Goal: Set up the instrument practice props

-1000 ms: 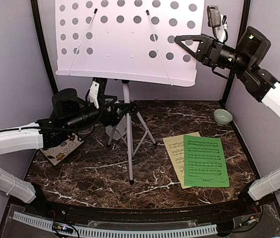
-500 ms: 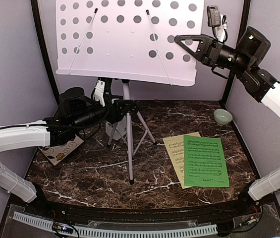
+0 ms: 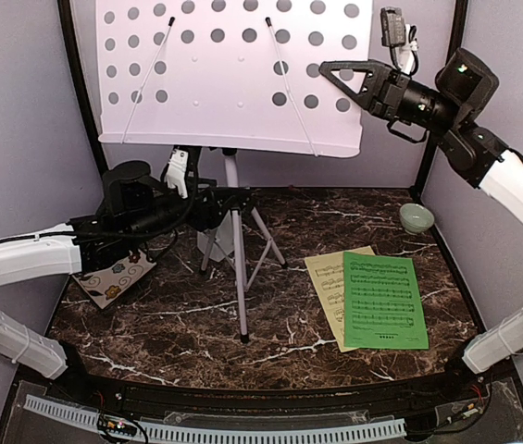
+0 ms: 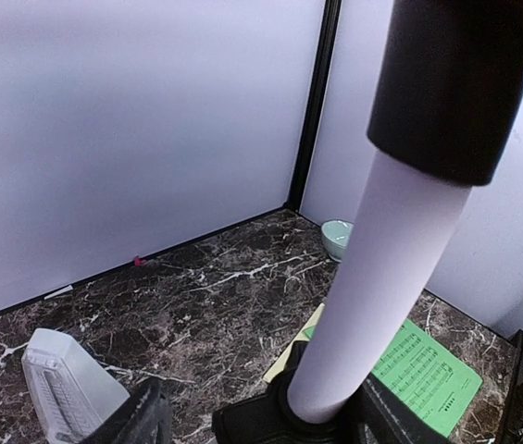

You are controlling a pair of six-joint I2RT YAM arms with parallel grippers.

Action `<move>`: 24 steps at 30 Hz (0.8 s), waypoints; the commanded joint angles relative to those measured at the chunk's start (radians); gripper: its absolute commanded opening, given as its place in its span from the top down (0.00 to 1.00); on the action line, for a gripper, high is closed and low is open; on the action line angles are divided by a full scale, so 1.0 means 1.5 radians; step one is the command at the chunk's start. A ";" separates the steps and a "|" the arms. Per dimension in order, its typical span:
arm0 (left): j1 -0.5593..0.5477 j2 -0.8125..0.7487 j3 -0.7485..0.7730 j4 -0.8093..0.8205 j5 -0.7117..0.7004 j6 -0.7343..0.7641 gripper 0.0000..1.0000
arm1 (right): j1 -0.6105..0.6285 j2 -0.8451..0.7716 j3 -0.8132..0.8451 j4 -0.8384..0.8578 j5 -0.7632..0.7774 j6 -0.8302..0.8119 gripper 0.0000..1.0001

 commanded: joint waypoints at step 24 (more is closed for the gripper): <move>0.040 0.115 0.035 -0.076 0.027 -0.005 0.16 | -0.001 -0.020 0.073 0.250 0.055 0.027 1.00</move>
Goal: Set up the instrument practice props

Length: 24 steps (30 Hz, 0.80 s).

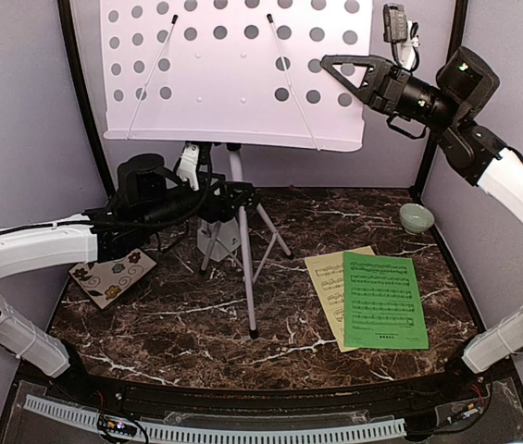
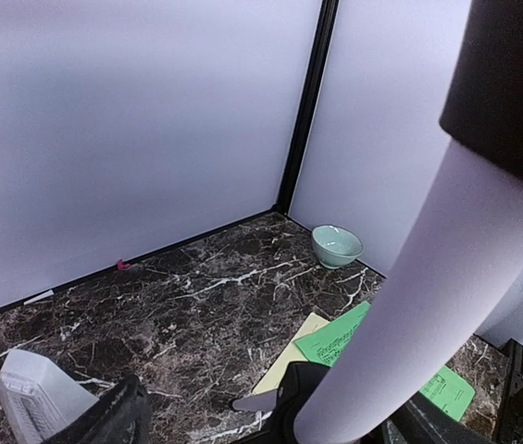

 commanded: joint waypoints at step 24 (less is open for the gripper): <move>0.025 0.041 -0.044 -0.144 -0.012 0.063 0.23 | -0.025 -0.010 0.111 0.249 0.051 0.023 1.00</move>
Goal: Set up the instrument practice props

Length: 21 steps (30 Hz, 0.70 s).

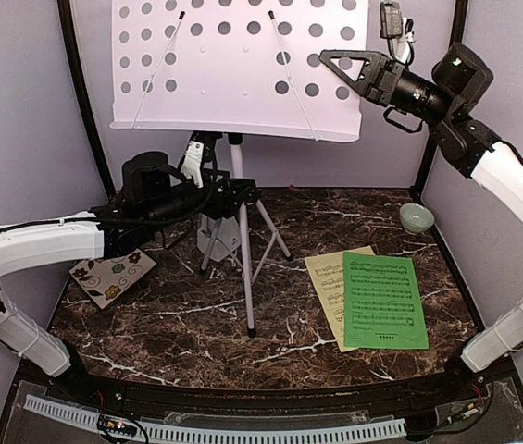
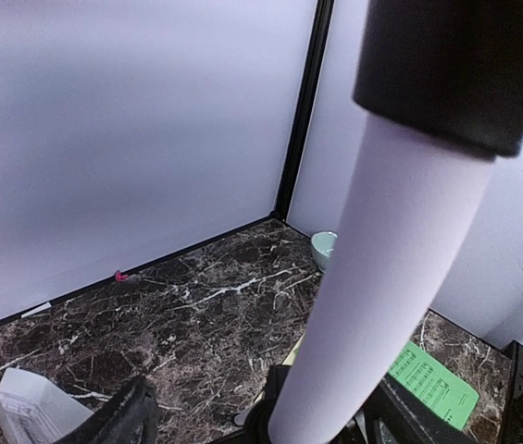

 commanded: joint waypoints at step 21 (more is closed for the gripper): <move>0.019 -0.162 -0.170 -0.165 -0.022 0.290 0.14 | 0.005 -0.064 0.020 0.245 0.029 0.031 1.00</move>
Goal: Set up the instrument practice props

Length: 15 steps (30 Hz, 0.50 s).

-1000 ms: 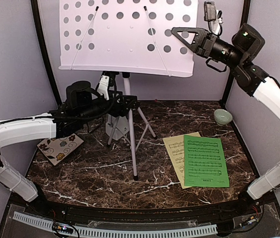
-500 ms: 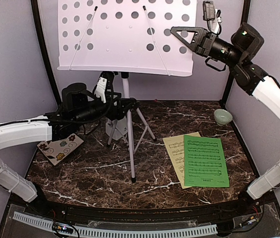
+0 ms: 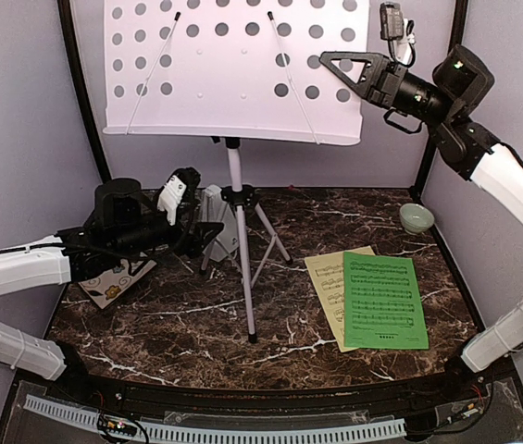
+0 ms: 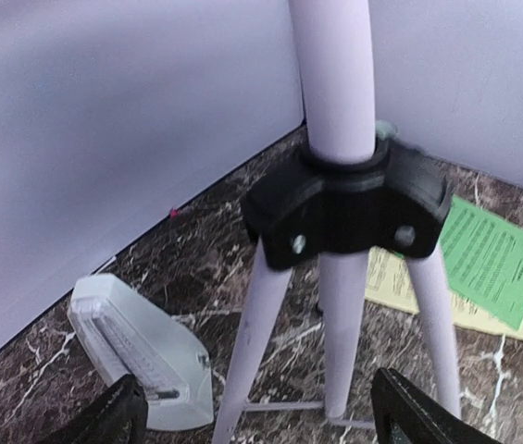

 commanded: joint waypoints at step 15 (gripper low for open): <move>0.004 0.167 0.080 0.075 -0.055 0.225 0.36 | 0.003 -0.056 0.051 0.206 0.055 -0.002 1.00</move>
